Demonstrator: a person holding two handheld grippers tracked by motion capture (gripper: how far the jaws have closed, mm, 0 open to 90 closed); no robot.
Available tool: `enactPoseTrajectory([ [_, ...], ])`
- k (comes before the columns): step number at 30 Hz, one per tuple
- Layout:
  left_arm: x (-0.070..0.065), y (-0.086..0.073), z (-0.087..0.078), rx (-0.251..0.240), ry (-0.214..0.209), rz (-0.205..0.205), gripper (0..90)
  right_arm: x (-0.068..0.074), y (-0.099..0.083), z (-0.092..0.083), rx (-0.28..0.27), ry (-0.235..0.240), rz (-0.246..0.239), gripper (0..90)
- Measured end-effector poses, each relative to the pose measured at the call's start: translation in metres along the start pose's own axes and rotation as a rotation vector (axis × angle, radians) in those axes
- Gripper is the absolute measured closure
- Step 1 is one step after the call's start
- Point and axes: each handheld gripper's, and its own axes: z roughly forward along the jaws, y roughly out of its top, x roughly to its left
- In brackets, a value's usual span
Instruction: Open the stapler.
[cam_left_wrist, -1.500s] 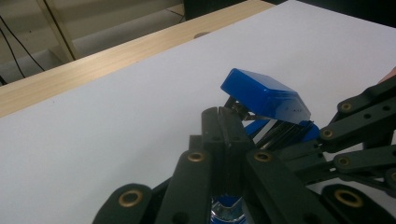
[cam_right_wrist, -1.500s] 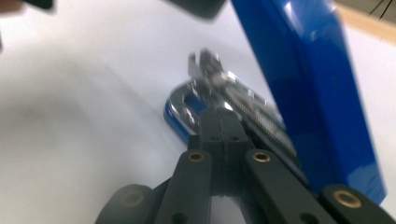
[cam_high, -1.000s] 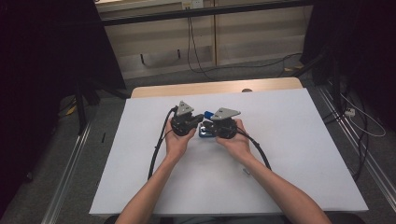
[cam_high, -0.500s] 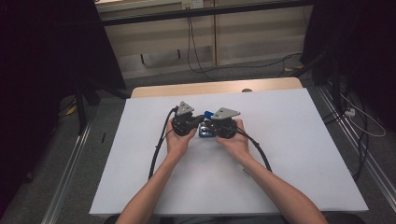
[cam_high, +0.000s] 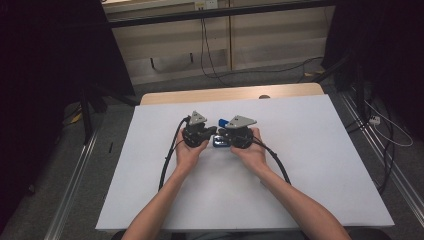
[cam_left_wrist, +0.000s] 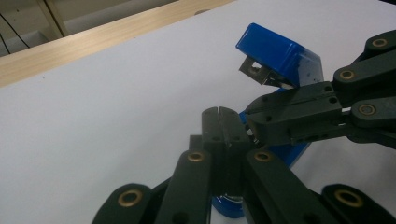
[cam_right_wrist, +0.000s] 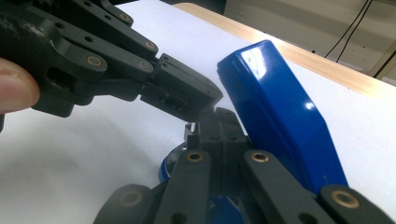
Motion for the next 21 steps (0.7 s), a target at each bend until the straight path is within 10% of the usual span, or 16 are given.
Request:
enactPoseTrajectory([
  [21,-0.0022,-0.0044,0.0041,0.028,-0.001,0.035,90.0,0.0019,-0.0006,-0.0015,-0.009,-0.014,-0.01,90.0],
])
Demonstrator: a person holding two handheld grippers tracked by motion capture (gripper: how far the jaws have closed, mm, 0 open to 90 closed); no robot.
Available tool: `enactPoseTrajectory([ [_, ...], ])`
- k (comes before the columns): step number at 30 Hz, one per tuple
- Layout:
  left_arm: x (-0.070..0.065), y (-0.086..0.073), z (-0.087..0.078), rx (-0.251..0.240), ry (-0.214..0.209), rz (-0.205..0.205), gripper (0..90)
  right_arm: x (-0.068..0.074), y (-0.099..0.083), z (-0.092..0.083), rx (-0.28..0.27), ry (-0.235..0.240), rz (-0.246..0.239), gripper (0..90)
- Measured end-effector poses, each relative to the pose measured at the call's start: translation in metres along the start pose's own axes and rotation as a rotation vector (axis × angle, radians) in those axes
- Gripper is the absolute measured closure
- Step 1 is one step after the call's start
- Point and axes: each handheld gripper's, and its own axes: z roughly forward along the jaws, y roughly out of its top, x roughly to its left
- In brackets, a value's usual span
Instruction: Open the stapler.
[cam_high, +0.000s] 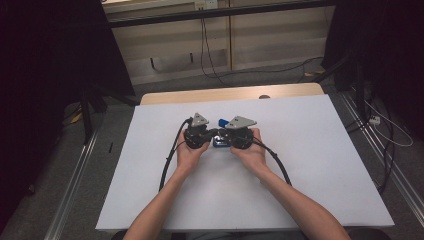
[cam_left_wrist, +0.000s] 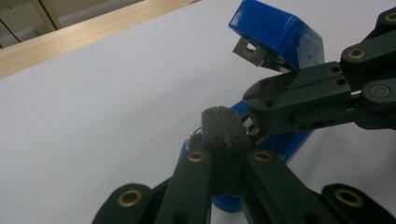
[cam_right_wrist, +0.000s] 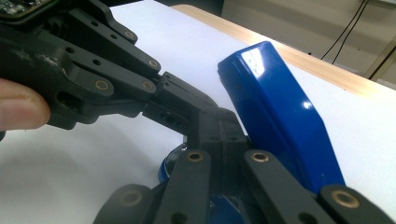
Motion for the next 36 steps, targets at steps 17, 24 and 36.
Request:
enactPoseTrajectory([
  [17,0.0,-0.004,0.003,0.019,0.001,0.003,90.0,0.0,-0.001,-0.005,-0.025,-0.02,0.016,90.0],
  [24,0.002,-0.004,0.003,0.014,-0.013,-0.014,90.0,-0.003,0.001,-0.011,-0.044,-0.042,0.019,90.0],
  [36,0.002,-0.005,0.003,0.01,-0.016,0.0,90.0,-0.001,0.001,-0.017,-0.045,-0.067,0.027,90.0],
])
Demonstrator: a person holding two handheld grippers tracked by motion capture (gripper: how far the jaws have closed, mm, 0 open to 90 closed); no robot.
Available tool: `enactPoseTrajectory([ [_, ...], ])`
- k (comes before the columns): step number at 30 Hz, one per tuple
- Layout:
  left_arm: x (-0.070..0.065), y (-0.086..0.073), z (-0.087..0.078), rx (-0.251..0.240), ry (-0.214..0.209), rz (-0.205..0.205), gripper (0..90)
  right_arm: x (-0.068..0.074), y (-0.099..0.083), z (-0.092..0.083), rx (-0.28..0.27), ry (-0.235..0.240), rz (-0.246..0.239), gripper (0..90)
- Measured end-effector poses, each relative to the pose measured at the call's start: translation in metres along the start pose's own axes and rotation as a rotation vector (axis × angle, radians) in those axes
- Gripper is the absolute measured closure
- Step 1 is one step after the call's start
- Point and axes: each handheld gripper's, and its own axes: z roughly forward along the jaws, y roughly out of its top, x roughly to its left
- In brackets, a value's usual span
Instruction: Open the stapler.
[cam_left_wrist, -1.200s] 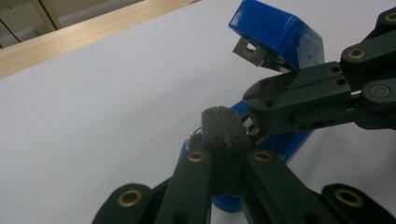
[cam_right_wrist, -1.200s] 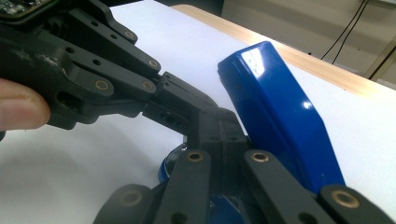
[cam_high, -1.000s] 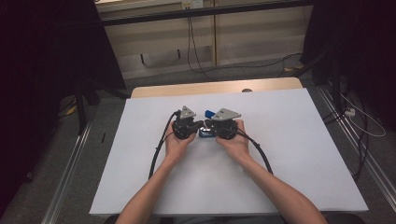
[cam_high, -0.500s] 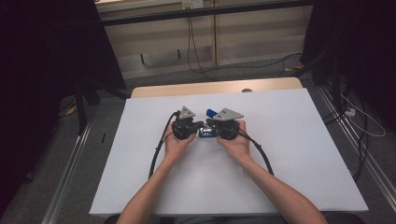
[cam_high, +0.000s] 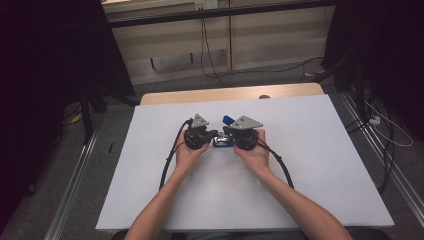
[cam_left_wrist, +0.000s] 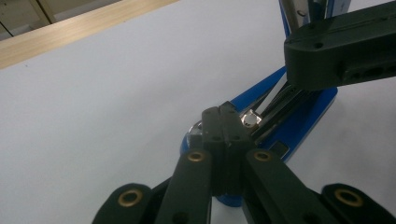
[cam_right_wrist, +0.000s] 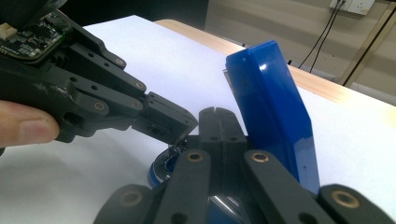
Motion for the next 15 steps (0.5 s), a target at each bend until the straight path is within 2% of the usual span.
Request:
enactPoseTrajectory([
  [4,0.0,0.0001,0.0,0.0,0.001,0.002,90.0,0.0007,0.0002,-0.0006,-0.006,-0.016,0.006,90.0],
  [6,0.0017,0.0,-0.0002,0.001,-0.004,-0.014,90.0,0.0017,0.0004,-0.0012,-0.008,-0.03,0.003,90.0],
  [10,-0.0004,0.0008,-0.0002,0.006,0.01,0.005,90.0,0.0021,0.0013,-0.0018,-0.004,-0.044,0.008,90.0],
  [15,-0.0001,0.0006,0.0,0.004,0.004,-0.006,90.0,-0.0001,0.0025,-0.0045,-0.007,-0.054,0.01,90.0],
])
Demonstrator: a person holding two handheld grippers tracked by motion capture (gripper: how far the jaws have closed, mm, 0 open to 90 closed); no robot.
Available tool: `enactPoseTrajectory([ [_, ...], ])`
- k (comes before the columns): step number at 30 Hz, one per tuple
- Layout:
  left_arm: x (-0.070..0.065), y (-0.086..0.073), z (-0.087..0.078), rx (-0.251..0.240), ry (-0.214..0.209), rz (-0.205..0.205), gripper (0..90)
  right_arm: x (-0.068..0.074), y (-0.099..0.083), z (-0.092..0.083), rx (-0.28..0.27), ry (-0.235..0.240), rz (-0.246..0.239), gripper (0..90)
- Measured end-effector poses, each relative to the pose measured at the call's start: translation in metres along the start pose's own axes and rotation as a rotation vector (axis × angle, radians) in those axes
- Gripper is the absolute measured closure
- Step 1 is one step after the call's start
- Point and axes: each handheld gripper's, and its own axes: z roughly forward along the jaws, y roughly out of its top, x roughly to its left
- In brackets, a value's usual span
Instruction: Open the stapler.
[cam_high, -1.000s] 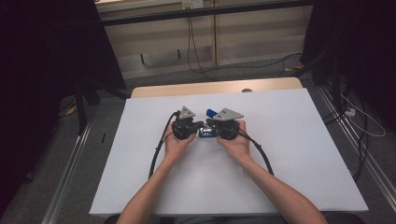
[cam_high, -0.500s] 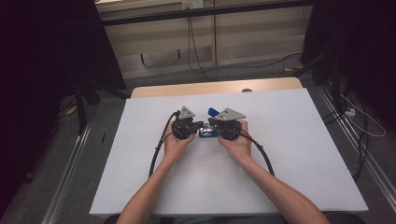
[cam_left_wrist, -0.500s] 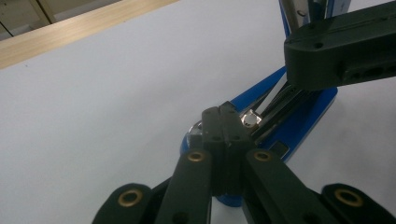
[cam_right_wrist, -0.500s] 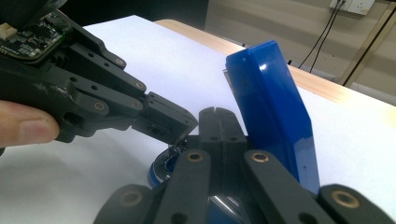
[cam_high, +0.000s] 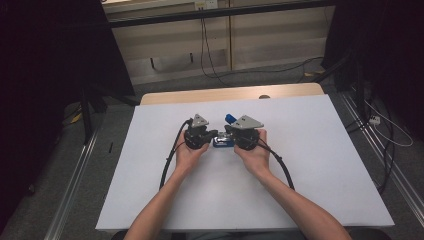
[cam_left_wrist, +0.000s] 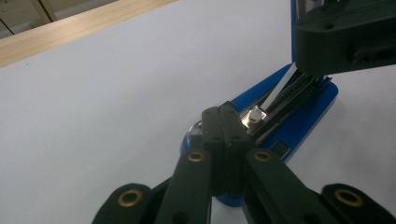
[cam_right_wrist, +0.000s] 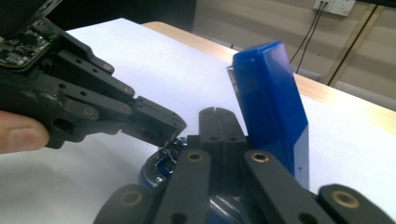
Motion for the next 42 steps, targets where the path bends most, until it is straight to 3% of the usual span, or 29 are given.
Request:
enactPoseTrajectory([
  [9,0.0,0.0,0.0,0.002,0.003,0.006,90.0,-0.003,0.0,-0.003,-0.009,-0.01,0.022,90.0],
  [16,-0.002,0.001,0.0,0.003,0.017,0.034,90.0,-0.007,0.001,-0.006,-0.018,-0.031,0.04,90.0],
  [42,-0.001,0.0,0.0,0.002,0.007,0.015,90.0,-0.019,0.001,-0.014,-0.035,-0.057,0.08,90.0],
])
